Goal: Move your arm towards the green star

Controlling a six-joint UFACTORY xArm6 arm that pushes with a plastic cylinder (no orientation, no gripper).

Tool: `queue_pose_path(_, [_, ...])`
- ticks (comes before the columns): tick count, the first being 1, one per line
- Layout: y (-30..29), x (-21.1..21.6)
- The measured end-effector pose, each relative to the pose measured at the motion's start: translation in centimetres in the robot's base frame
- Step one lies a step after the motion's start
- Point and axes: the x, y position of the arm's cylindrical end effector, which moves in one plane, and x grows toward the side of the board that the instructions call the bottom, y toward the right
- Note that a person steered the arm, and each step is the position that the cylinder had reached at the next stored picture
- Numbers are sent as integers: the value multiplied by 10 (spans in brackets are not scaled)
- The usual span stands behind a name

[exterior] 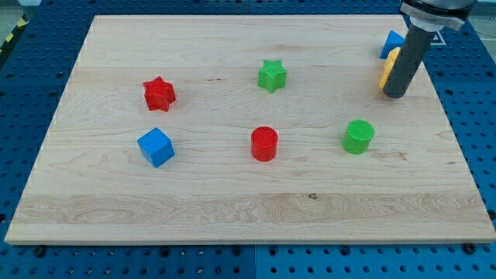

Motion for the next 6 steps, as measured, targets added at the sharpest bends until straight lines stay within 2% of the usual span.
queue_pose_path(3, [-9,-18])
queue_pose_path(4, [-50,-18])
queue_pose_path(6, [-140,-68])
